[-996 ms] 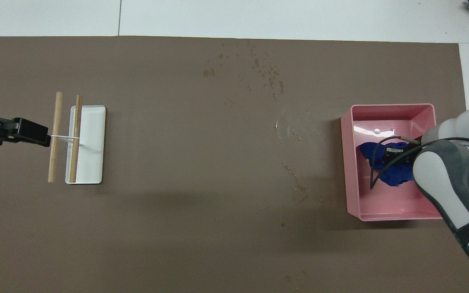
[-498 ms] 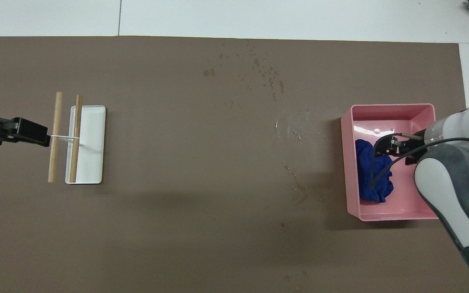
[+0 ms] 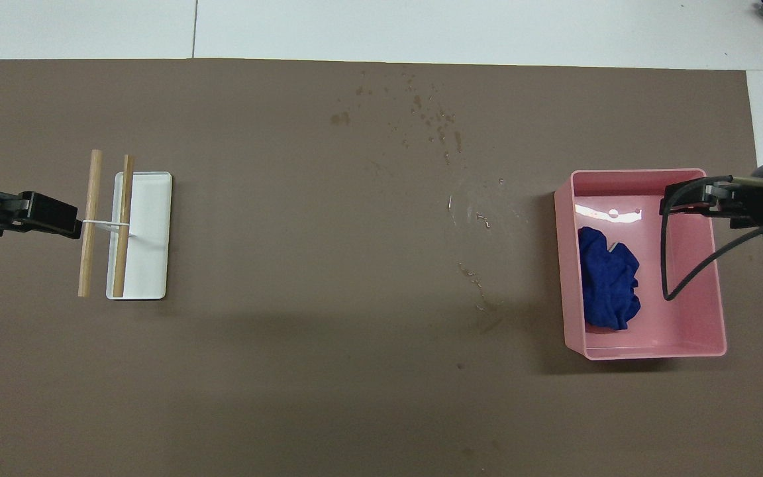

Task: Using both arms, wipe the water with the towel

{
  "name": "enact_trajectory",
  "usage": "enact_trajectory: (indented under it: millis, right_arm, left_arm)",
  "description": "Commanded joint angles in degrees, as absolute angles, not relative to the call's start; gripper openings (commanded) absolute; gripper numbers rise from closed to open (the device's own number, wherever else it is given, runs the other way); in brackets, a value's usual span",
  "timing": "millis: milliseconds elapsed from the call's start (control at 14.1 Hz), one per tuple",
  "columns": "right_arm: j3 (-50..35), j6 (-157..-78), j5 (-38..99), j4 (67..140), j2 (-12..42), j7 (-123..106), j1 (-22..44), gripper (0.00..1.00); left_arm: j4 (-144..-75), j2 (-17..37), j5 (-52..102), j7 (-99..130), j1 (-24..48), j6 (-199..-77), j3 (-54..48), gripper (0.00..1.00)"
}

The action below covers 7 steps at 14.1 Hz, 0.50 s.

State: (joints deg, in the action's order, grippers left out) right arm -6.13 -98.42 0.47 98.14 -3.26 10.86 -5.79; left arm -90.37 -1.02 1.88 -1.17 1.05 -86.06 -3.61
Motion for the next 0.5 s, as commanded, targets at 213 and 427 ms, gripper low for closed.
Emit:
enact_trajectory:
  millis: [213, 427]
  right_arm:
    - [-6.2, -84.2, -1.8, 80.9, 4.7, 10.3, -1.6, 1.0]
    - [-6.6, -84.0, -1.5, 82.3, 2.9, 10.5, -1.0, 1.0]
  left_arm:
    - [-92.3, -2.7, 2.5, -1.5, 0.6, -86.7, -3.7, 1.0]
    - [-92.3, -2.6, 2.5, -1.5, 0.6, -86.7, -3.7, 1.0]
